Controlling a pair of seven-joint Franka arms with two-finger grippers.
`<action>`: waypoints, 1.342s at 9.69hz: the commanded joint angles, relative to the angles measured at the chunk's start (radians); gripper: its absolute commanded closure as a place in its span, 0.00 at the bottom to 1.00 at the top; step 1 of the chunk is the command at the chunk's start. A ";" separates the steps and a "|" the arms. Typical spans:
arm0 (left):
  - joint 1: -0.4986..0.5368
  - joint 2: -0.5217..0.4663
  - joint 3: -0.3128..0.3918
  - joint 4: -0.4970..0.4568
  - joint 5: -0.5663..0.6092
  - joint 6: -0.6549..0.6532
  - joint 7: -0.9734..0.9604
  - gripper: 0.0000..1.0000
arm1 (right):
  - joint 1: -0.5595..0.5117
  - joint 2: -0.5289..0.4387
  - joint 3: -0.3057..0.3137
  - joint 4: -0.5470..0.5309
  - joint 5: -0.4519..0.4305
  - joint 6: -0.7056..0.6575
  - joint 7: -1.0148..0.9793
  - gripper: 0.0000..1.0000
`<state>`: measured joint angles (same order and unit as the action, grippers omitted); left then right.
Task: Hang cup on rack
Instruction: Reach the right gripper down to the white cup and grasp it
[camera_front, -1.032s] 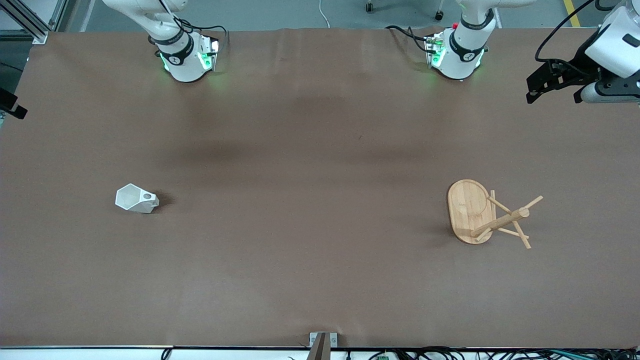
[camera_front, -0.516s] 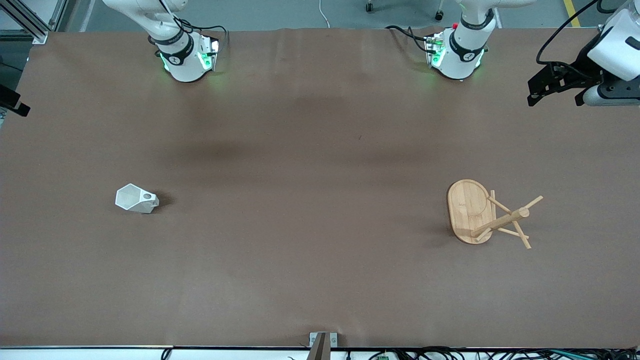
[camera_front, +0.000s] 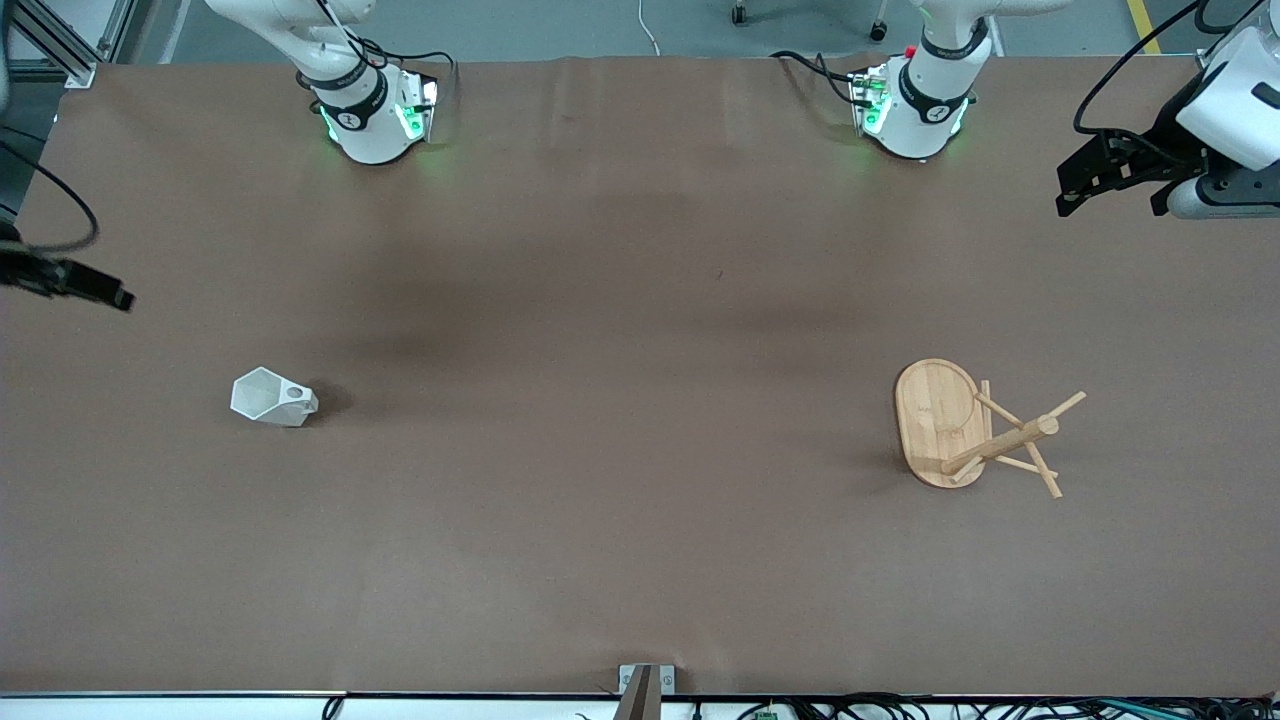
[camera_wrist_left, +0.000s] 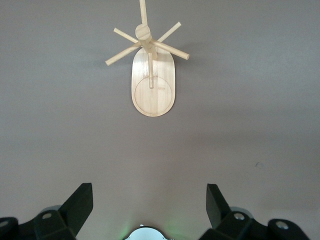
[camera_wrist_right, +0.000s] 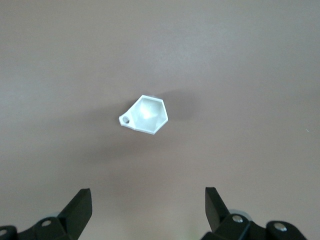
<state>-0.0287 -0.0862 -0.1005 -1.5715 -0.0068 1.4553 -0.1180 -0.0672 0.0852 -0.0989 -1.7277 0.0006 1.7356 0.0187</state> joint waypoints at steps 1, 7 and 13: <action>-0.016 0.042 -0.005 0.018 0.013 -0.004 0.008 0.00 | -0.031 0.010 0.007 -0.194 0.015 0.228 -0.055 0.00; -0.016 0.045 -0.005 0.028 0.013 -0.010 0.009 0.00 | -0.055 0.210 0.008 -0.414 0.024 0.711 -0.233 0.00; -0.013 0.045 -0.004 0.047 0.014 -0.078 0.006 0.00 | -0.054 0.303 0.010 -0.375 0.111 0.762 -0.312 0.35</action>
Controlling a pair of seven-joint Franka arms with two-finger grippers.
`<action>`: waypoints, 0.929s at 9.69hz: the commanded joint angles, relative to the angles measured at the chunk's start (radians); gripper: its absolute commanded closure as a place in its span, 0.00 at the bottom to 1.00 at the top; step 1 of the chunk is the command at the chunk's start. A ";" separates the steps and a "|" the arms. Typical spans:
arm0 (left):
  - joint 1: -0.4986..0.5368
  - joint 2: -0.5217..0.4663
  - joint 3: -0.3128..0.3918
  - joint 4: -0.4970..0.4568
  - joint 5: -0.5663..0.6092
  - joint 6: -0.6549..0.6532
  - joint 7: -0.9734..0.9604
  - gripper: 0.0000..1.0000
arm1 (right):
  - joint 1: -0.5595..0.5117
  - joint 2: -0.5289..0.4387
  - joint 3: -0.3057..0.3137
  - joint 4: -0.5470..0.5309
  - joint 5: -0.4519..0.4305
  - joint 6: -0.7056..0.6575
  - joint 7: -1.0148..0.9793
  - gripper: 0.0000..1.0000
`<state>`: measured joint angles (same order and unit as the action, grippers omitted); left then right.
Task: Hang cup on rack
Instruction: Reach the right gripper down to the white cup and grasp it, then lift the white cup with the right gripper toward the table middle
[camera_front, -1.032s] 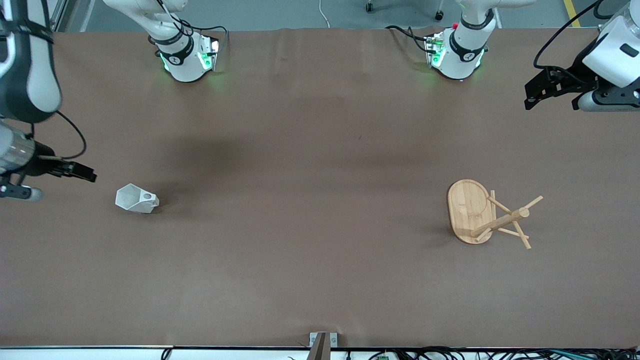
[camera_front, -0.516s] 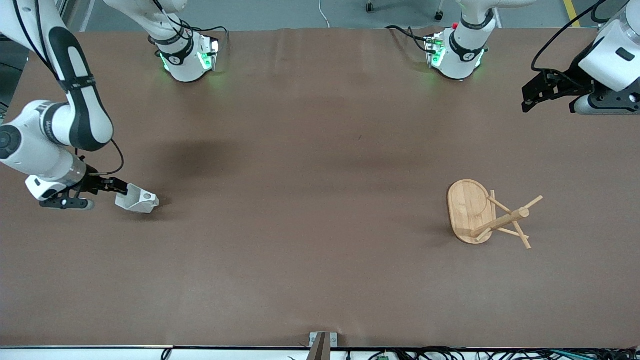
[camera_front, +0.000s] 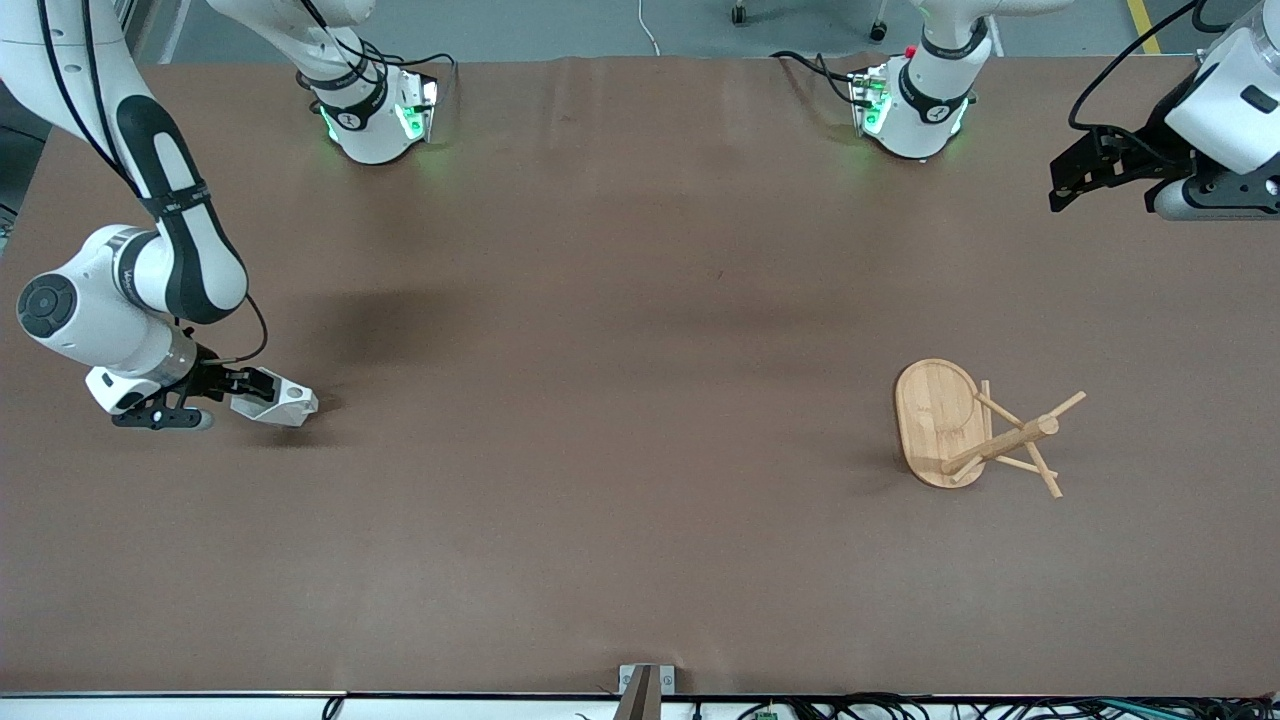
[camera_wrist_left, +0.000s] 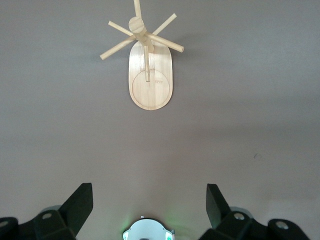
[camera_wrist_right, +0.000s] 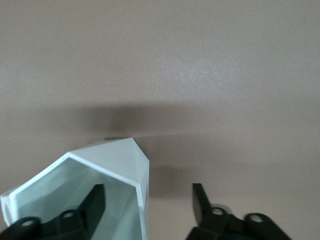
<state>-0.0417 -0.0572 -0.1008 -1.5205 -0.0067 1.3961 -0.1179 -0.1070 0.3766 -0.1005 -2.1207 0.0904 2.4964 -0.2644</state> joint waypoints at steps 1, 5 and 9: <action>-0.003 0.016 -0.005 -0.004 0.014 -0.020 0.006 0.00 | -0.014 0.015 0.012 0.024 0.028 0.001 -0.032 0.45; -0.003 0.013 -0.005 0.008 0.016 -0.052 0.004 0.00 | -0.017 0.037 0.012 0.024 0.043 0.012 -0.033 0.95; -0.001 0.014 -0.004 0.019 0.016 -0.052 0.004 0.00 | -0.011 -0.019 0.007 0.089 0.074 -0.153 -0.056 0.99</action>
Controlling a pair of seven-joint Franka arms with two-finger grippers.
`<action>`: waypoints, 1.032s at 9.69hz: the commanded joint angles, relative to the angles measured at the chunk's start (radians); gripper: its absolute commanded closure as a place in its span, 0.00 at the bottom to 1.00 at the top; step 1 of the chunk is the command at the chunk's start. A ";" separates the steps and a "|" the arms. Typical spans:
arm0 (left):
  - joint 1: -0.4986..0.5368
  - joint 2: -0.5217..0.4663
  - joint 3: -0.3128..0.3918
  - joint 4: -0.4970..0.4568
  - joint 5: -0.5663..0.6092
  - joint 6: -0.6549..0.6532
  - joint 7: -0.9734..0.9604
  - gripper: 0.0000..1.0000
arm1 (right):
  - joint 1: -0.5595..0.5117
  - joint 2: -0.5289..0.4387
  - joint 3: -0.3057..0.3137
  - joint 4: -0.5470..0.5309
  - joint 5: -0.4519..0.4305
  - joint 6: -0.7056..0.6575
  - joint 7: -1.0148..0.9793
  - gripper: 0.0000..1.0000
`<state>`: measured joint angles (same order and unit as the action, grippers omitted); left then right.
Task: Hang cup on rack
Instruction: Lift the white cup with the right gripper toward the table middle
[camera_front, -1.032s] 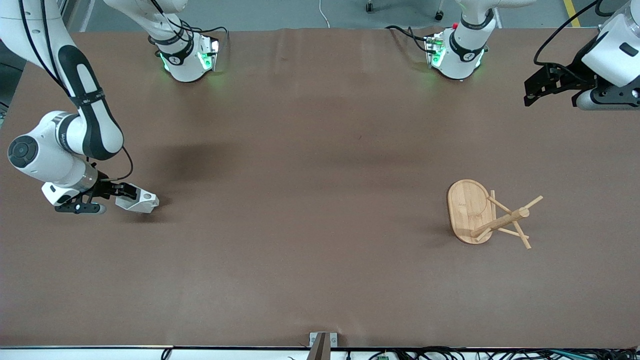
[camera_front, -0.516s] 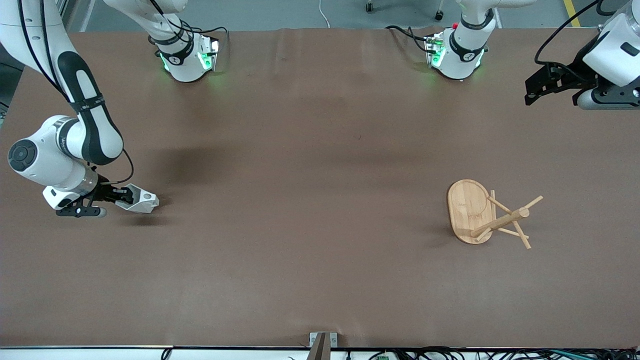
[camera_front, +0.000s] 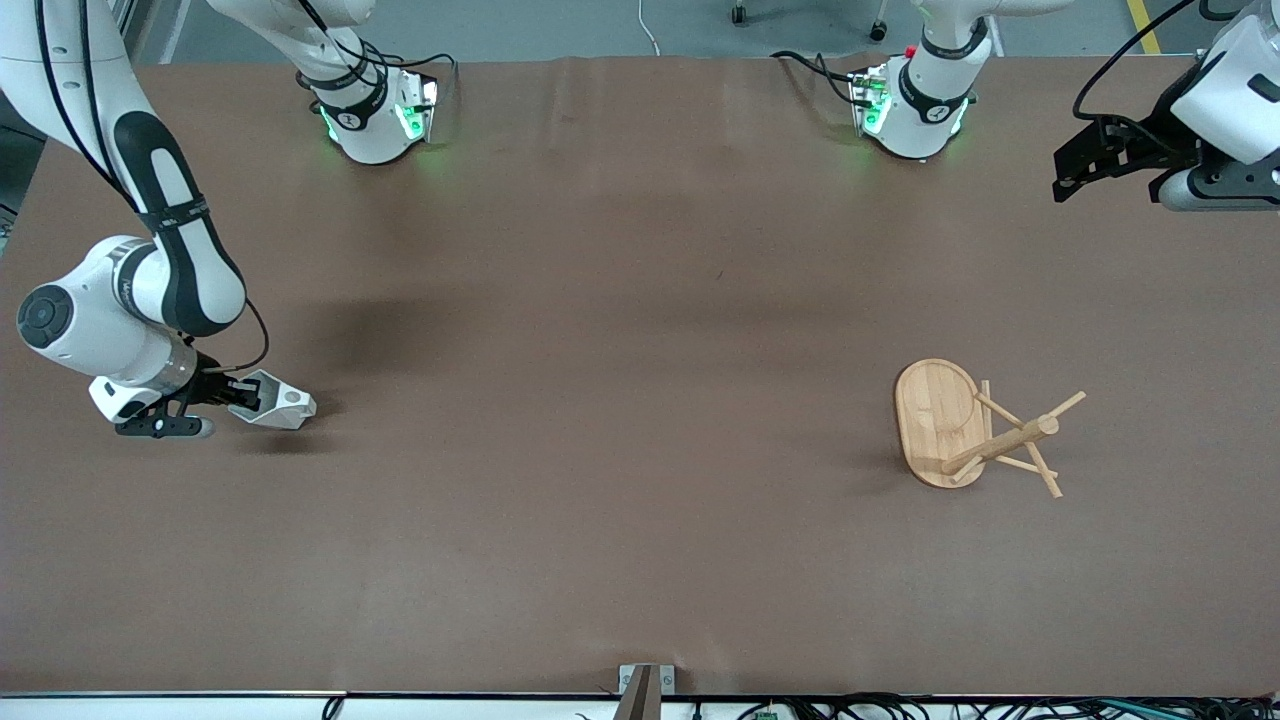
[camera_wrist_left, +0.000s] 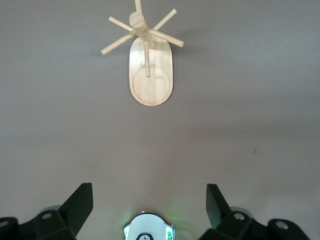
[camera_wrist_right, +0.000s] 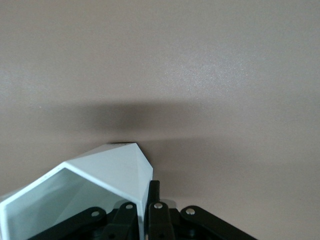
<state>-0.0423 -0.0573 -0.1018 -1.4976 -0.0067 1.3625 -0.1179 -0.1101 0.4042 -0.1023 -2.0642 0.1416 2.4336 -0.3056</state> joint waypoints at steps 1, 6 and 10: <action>0.001 0.014 -0.003 -0.004 0.016 -0.019 0.004 0.00 | -0.003 -0.095 0.010 0.079 0.023 -0.217 0.015 0.99; 0.002 0.010 -0.003 0.002 0.016 -0.062 0.004 0.00 | 0.099 -0.272 0.024 0.150 0.295 -0.510 0.048 1.00; 0.005 0.010 -0.001 0.002 0.016 -0.083 0.003 0.00 | 0.106 -0.318 0.194 0.138 0.625 -0.527 0.126 0.99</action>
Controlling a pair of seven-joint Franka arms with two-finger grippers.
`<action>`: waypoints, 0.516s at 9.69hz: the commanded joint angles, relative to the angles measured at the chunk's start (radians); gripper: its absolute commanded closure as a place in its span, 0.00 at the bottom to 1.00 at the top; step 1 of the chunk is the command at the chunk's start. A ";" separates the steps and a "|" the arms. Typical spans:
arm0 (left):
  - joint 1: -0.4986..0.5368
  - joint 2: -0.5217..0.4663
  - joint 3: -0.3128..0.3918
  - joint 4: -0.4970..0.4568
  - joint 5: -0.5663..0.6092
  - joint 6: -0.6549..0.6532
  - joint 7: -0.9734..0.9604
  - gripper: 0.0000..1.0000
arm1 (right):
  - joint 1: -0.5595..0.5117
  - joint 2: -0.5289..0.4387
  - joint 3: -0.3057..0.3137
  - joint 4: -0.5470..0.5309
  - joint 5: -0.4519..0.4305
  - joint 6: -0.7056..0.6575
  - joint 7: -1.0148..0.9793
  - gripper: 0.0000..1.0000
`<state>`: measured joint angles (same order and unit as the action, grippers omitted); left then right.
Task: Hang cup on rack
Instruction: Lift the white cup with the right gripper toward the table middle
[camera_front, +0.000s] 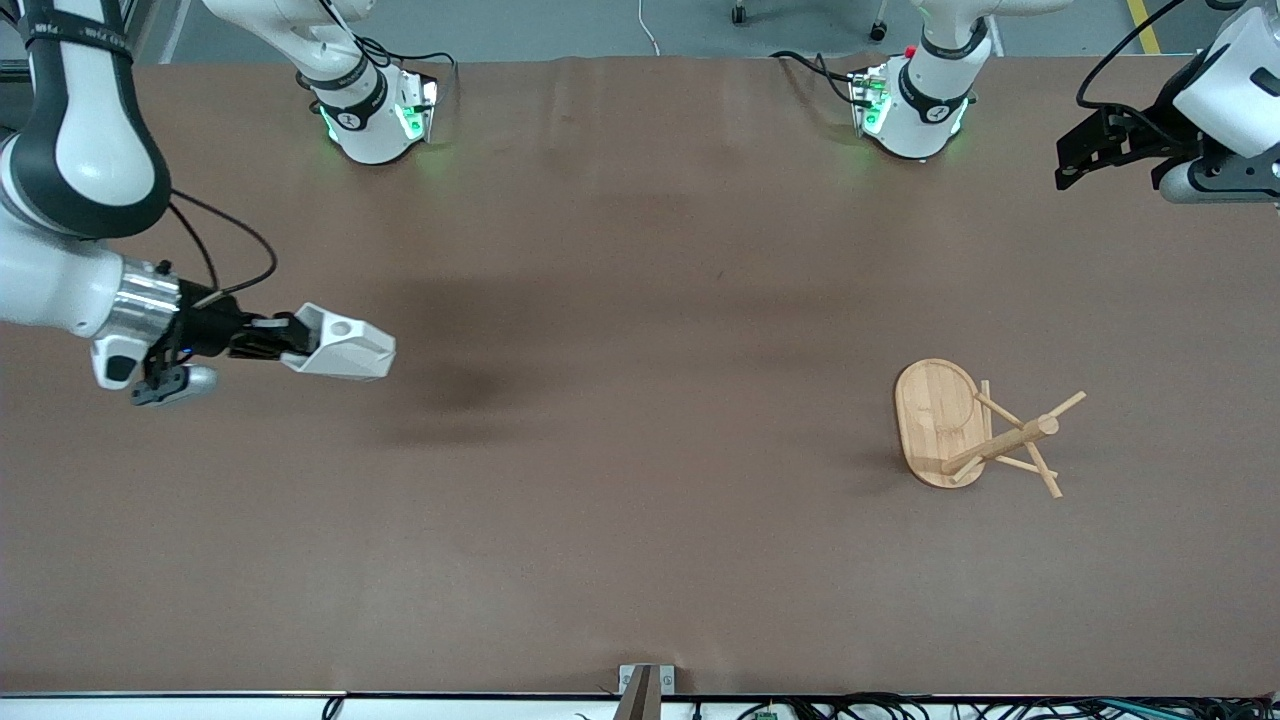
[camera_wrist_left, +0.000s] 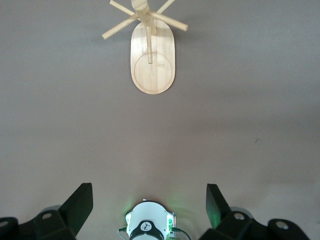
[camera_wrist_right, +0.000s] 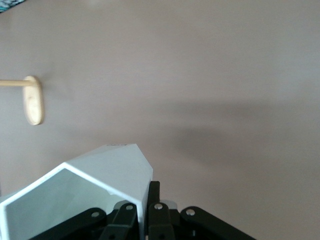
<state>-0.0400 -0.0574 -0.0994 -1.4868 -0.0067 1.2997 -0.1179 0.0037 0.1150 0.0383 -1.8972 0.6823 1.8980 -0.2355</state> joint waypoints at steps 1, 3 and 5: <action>0.003 0.010 -0.003 -0.007 0.016 -0.020 0.000 0.00 | -0.008 -0.026 0.111 -0.031 0.144 0.041 0.080 0.99; 0.003 0.011 -0.003 -0.007 0.016 -0.020 -0.006 0.00 | -0.008 -0.025 0.213 -0.071 0.274 0.128 0.081 0.99; -0.001 0.010 -0.005 -0.007 0.016 -0.020 -0.009 0.00 | -0.008 -0.020 0.265 -0.074 0.362 0.133 0.081 0.99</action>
<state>-0.0391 -0.0574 -0.0996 -1.4859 -0.0067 1.2955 -0.1200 0.0113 0.1138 0.2755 -1.9509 0.9871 2.0282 -0.1630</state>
